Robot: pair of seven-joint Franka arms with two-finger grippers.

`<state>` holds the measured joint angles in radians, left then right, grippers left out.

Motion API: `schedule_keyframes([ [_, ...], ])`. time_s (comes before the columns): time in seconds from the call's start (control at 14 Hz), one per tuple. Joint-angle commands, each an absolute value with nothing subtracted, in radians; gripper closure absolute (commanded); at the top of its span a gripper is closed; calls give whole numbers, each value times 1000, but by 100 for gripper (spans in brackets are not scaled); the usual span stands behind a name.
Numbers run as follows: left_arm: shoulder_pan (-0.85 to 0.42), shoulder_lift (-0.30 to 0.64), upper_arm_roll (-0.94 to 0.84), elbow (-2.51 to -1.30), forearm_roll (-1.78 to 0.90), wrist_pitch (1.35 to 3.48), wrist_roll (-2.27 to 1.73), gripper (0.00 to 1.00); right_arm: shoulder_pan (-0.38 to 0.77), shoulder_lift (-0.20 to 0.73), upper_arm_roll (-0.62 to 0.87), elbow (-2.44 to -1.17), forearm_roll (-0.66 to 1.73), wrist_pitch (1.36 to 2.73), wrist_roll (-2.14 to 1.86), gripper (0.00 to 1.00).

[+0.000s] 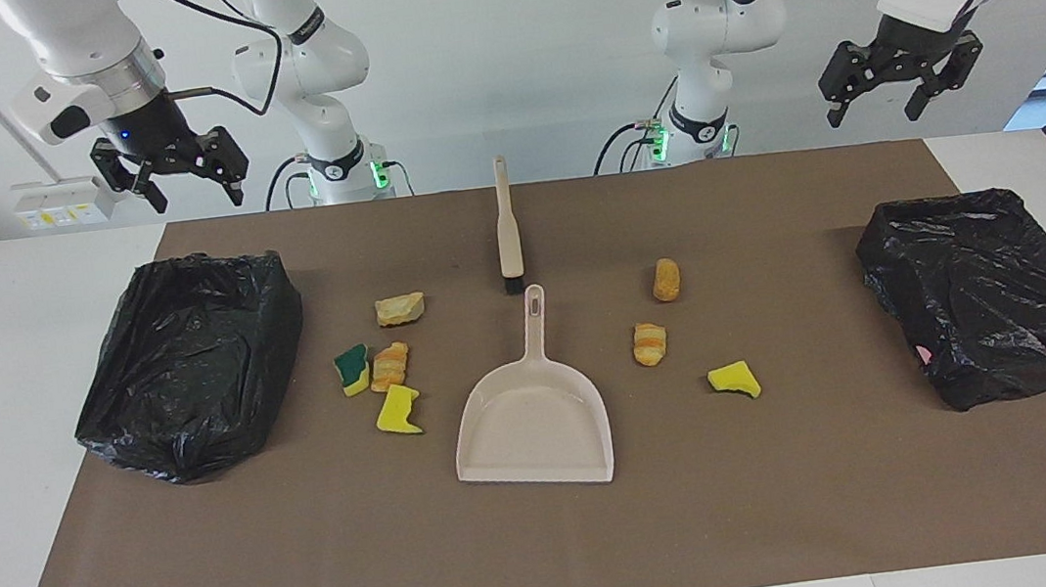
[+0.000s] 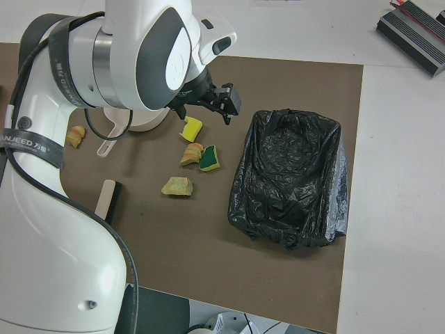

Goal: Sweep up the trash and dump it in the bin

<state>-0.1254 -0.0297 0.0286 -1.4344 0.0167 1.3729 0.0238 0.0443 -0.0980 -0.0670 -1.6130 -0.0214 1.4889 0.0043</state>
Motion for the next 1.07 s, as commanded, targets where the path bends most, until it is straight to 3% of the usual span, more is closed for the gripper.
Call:
schedule_keyframes([
  [0.0, -121, -57, 37, -1459, 6, 1341, 29, 0, 35, -117, -63, -1632, -21, 1505, -9, 0],
  [1.0, -133, -55, 31, -1465, 6, 1359, 26, 0, 35, -123, -61, -1660, -20, 1528, -3, 0],
])
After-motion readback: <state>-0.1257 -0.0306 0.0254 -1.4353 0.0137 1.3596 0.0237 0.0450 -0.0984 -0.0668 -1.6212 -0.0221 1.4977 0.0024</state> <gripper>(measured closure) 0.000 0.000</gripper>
